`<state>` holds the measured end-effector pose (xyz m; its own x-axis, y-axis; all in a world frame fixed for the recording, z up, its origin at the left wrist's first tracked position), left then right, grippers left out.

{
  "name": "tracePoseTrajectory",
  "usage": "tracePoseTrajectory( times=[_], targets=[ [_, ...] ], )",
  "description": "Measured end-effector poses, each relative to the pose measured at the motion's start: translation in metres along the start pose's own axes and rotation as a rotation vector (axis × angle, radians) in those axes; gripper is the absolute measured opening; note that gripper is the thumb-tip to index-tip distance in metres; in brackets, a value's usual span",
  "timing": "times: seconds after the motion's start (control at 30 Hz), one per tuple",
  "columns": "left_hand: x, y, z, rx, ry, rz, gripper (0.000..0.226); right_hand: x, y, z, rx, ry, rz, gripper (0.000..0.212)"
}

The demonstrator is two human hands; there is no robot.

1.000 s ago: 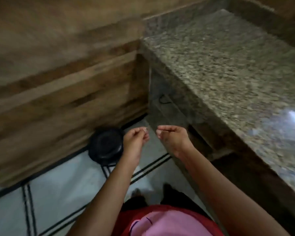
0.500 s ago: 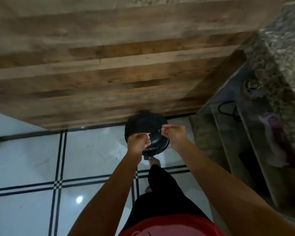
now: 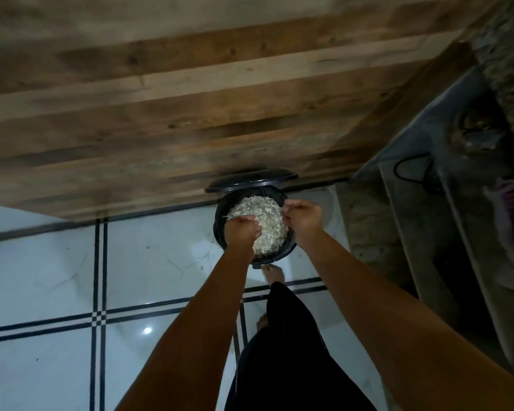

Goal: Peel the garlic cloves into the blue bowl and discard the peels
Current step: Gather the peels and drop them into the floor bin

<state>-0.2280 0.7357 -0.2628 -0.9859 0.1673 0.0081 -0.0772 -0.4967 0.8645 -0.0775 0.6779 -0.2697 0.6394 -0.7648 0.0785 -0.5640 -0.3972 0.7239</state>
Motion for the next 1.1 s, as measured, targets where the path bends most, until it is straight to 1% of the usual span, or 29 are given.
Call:
tracePoseTrajectory(
  times=[0.07, 0.1, 0.17, 0.23, 0.33, 0.47, 0.57, 0.67, 0.77, 0.87, 0.97, 1.03, 1.1],
  targets=[
    [-0.009, 0.021, 0.008, -0.066, -0.06, -0.036, 0.028, 0.011, 0.022, -0.005, -0.029, -0.261, -0.001, 0.029],
    [-0.015, 0.033, 0.012, -0.114, -0.08, -0.054, 0.025, 0.022, 0.037, -0.012, -0.006, -0.341, 0.022, 0.028],
    [-0.034, 0.069, 0.02, -0.185, -0.093, -0.103, 0.019, 0.054, 0.076, -0.031, 0.077, -0.413, 0.103, 0.022],
    [-0.064, 0.111, 0.022, -0.256, -0.103, -0.205, 0.015, 0.095, 0.121, -0.046, 0.147, -0.544, 0.16, 0.013],
    [-0.126, 0.185, 0.008, -0.313, -0.163, -0.417, 0.012, 0.176, 0.182, -0.061, 0.262, -0.729, 0.26, 0.009],
    [-0.214, 0.291, -0.046, -0.326, -0.307, -0.698, 0.012, 0.302, 0.268, -0.053, 0.384, -0.907, 0.442, 0.008],
    [-0.269, 0.369, -0.104, -0.35, -0.4, -0.891, 0.015, 0.39, 0.326, -0.022, 0.475, -1.035, 0.571, 0.009],
    [-0.308, 0.447, -0.18, -0.331, -0.503, -1.091, 0.017, 0.47, 0.383, 0.021, 0.555, -1.126, 0.705, 0.01],
    [-0.335, 0.504, -0.257, -0.294, -0.595, -1.209, 0.016, 0.536, 0.433, 0.065, 0.596, -1.144, 0.838, 0.012],
    [-0.351, 0.552, -0.329, -0.281, -0.707, -1.287, 0.014, 0.599, 0.475, 0.109, 0.571, -1.044, 0.978, 0.009],
    [-0.364, 0.574, -0.384, -0.267, -0.795, -1.303, 0.012, 0.655, 0.496, 0.157, 0.433, -0.887, 1.136, 0.012],
    [-0.371, 0.579, -0.406, -0.276, -0.838, -1.292, 0.014, 0.687, 0.502, 0.187, 0.307, -0.751, 1.24, 0.017],
    [-0.375, 0.577, -0.42, -0.294, -0.884, -1.263, 0.018, 0.709, 0.502, 0.208, 0.189, -0.578, 1.299, 0.023]
  ],
)
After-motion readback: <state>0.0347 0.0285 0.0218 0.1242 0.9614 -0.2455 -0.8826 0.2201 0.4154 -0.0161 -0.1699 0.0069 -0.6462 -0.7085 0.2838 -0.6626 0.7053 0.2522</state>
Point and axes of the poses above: each hand's wrist, its own y-axis away from the middle knuckle, its own x-axis out of the back of the hand, z = x × y, the point moved 10 cm from there along -y, towards the middle knuckle
